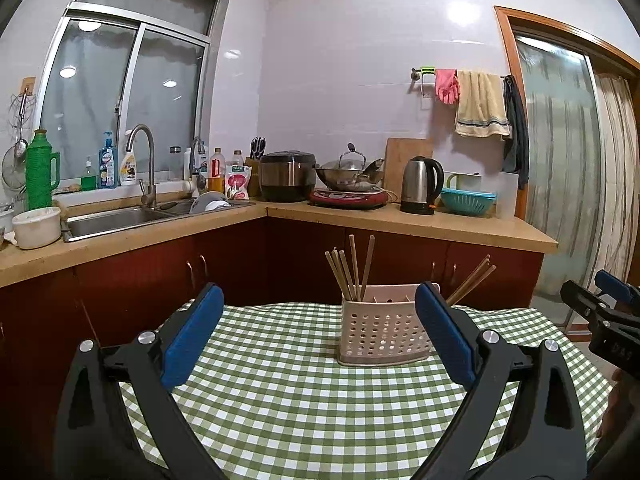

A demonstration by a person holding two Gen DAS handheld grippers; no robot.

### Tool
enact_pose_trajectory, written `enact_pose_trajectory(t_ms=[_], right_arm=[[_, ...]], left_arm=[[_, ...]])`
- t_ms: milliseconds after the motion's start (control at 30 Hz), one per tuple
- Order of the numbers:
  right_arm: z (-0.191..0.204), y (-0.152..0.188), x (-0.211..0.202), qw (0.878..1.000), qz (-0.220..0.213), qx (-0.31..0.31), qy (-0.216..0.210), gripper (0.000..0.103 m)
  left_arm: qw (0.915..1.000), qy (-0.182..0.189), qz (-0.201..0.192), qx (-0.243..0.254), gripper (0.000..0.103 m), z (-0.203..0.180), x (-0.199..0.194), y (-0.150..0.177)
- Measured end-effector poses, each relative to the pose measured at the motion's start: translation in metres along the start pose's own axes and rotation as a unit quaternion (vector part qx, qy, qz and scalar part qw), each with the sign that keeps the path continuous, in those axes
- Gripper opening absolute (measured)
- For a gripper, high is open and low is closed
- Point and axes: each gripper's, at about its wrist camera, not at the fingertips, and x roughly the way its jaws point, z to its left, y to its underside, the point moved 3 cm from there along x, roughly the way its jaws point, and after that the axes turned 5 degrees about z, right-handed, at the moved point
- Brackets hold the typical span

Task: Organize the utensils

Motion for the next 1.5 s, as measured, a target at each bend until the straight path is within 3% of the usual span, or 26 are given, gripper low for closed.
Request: enact_pose_trajectory(t_ms=[1100, 1500], right_arm=[[-0.0019, 0.0026, -0.0037, 1.0, -0.002, 0.0, -0.001, 0.085], [-0.0019, 0.0056, -0.0025, 1.0, 0.002, -0.001, -0.001, 0.085]], left_arm=[[1.0, 0.001, 0.004, -0.008, 0.095, -0.0027, -0.0019, 0.0081], [0.9997, -0.025, 0.004, 0.005, 0.099, -0.0038, 0.0012, 0.0084]])
